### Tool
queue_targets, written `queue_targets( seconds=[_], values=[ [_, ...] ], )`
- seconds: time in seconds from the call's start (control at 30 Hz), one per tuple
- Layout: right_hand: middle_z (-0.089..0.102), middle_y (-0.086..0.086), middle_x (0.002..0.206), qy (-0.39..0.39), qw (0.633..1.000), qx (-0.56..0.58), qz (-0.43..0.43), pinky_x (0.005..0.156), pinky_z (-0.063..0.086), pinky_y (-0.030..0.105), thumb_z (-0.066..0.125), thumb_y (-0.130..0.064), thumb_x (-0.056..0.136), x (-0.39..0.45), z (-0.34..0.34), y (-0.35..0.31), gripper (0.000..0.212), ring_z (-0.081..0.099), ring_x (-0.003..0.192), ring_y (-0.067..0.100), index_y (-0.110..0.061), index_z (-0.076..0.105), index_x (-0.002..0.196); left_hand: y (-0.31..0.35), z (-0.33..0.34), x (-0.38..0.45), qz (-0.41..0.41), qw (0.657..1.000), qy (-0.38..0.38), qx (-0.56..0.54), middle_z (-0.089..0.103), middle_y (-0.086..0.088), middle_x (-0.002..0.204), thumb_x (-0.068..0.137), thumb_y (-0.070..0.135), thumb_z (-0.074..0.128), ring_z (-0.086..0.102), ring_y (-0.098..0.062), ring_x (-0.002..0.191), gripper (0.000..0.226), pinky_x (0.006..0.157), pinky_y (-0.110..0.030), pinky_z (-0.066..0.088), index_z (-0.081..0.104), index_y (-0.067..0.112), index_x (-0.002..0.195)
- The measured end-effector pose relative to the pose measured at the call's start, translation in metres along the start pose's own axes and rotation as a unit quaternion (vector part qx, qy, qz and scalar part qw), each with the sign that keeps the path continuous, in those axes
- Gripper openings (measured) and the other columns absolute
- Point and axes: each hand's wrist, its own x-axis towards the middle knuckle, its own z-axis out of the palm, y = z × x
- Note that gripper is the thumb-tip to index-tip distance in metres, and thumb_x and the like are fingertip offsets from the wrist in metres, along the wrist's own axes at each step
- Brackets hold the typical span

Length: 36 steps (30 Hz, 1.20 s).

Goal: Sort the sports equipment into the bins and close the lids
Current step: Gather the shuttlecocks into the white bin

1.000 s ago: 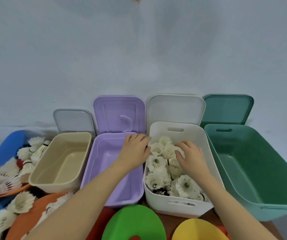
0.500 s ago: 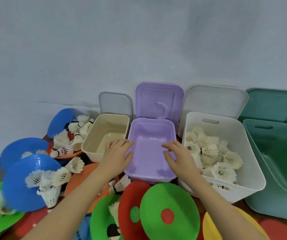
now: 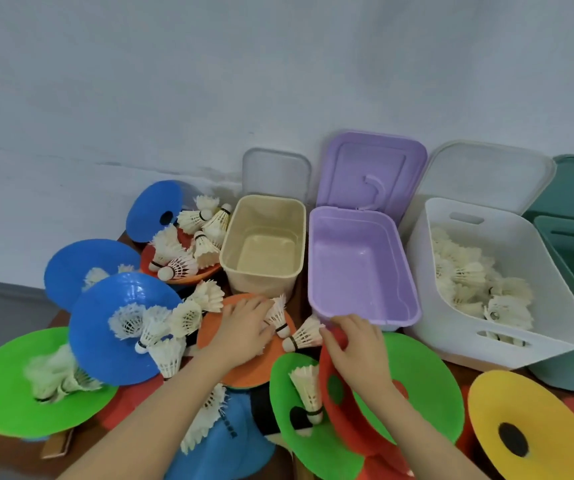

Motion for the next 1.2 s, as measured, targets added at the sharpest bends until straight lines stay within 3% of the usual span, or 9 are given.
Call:
queue_targets(
  seconds=[0.1, 0.17, 0.23, 0.4, 0.6, 0.7, 0.9, 1.03, 1.2],
  values=[
    [0.061, -0.010, 0.105, -0.053, 0.997, -0.029, 0.048, 0.091, 0.028, 0.032, 0.030, -0.062, 0.078, -0.006, 0.013, -0.010, 0.055, 0.052, 0.105, 0.015, -0.029, 0.057, 0.113, -0.007, 0.009, 0.007, 0.010, 0.999, -0.035, -0.016, 0.025, 0.005, 0.151, 0.092, 0.036, 0.045, 0.022, -0.017, 0.137, 0.059, 0.103, -0.036, 0.018, 0.022, 0.026, 0.146],
    [0.056, -0.011, 0.119, -0.098, 0.992, -0.053, 0.058, 0.096, 0.016, 0.030, 0.024, -0.065, 0.076, -0.010, 0.020, -0.014, 0.066, 0.045, 0.117, 0.012, -0.030, 0.046, 0.128, -0.009, 0.015, 0.010, 0.016, 0.999, -0.036, -0.034, 0.030, 0.004, 0.148, 0.093, 0.033, 0.046, 0.026, -0.017, 0.135, 0.057, 0.101, -0.036, 0.020, 0.024, 0.025, 0.145],
    [0.053, -0.009, 0.124, -0.115, 0.989, -0.065, 0.061, 0.097, 0.012, 0.029, 0.030, -0.062, 0.081, -0.011, 0.024, -0.018, 0.064, 0.041, 0.121, 0.014, -0.028, 0.038, 0.135, -0.010, 0.018, 0.009, 0.019, 0.999, -0.009, -0.049, 0.039, 0.003, 0.142, 0.092, 0.028, 0.048, 0.031, -0.017, 0.131, 0.055, 0.099, -0.036, 0.023, 0.027, 0.025, 0.143],
    [0.047, -0.007, 0.134, -0.144, 0.983, -0.085, 0.070, 0.103, 0.007, 0.032, 0.043, -0.054, 0.088, -0.012, 0.031, -0.032, 0.065, 0.033, 0.127, 0.016, -0.024, 0.027, 0.144, -0.017, 0.018, 0.001, 0.001, 0.991, 0.036, -0.129, 0.057, 0.000, 0.122, 0.089, 0.014, 0.052, 0.048, -0.016, 0.116, 0.052, 0.101, -0.036, 0.030, 0.039, 0.024, 0.139],
    [0.038, -0.004, 0.143, -0.160, 0.975, -0.117, 0.101, 0.108, 0.009, 0.036, 0.022, -0.068, 0.077, -0.007, 0.038, -0.039, 0.084, 0.028, 0.133, 0.017, -0.020, 0.020, 0.146, -0.028, 0.004, -0.004, 0.045, 0.980, 0.129, -0.143, 0.059, 0.004, 0.121, 0.091, 0.012, 0.053, 0.050, -0.016, 0.117, 0.037, 0.097, -0.031, 0.032, 0.055, 0.020, 0.127],
    [0.039, -0.003, 0.139, -0.161, 0.973, -0.123, 0.107, 0.108, 0.012, 0.038, 0.007, -0.074, 0.063, -0.005, 0.046, -0.037, 0.099, 0.031, 0.131, 0.018, -0.021, 0.021, 0.145, -0.033, -0.008, -0.010, 0.054, 0.968, 0.170, -0.178, 0.064, -0.002, 0.104, 0.088, 0.007, 0.057, 0.059, -0.022, 0.098, 0.034, 0.086, -0.038, 0.045, 0.060, 0.013, 0.121],
    [0.042, -0.004, 0.130, -0.154, 0.975, -0.135, 0.091, 0.104, 0.015, 0.038, 0.014, -0.074, 0.069, -0.005, 0.055, -0.035, 0.082, 0.035, 0.124, 0.017, -0.037, 0.030, 0.140, -0.045, -0.022, -0.020, 0.029, 0.946, 0.226, -0.230, 0.062, -0.004, 0.097, 0.090, 0.006, 0.056, 0.058, -0.019, 0.087, 0.030, 0.078, -0.035, 0.049, 0.061, 0.009, 0.119],
    [0.044, -0.010, 0.133, -0.110, 0.990, -0.082, 0.027, 0.093, 0.012, 0.031, 0.048, -0.050, 0.088, -0.004, 0.058, -0.045, 0.043, 0.036, 0.124, 0.010, -0.035, 0.049, 0.129, -0.049, -0.026, -0.026, 0.009, 0.935, 0.244, -0.255, 0.062, -0.003, 0.102, 0.090, 0.006, 0.056, 0.058, -0.017, 0.094, 0.030, 0.083, -0.032, 0.049, 0.061, 0.010, 0.119],
    [0.045, -0.015, 0.135, -0.111, 0.992, -0.063, 0.015, 0.088, 0.015, 0.028, 0.044, -0.041, 0.095, 0.015, 0.066, -0.059, 0.041, 0.038, 0.124, 0.005, -0.032, 0.043, 0.135, -0.058, -0.029, -0.030, -0.010, 0.938, 0.246, -0.245, 0.061, -0.001, 0.109, 0.090, 0.008, 0.055, 0.056, -0.016, 0.103, 0.031, 0.089, -0.036, 0.048, 0.060, 0.013, 0.120]
  ],
)
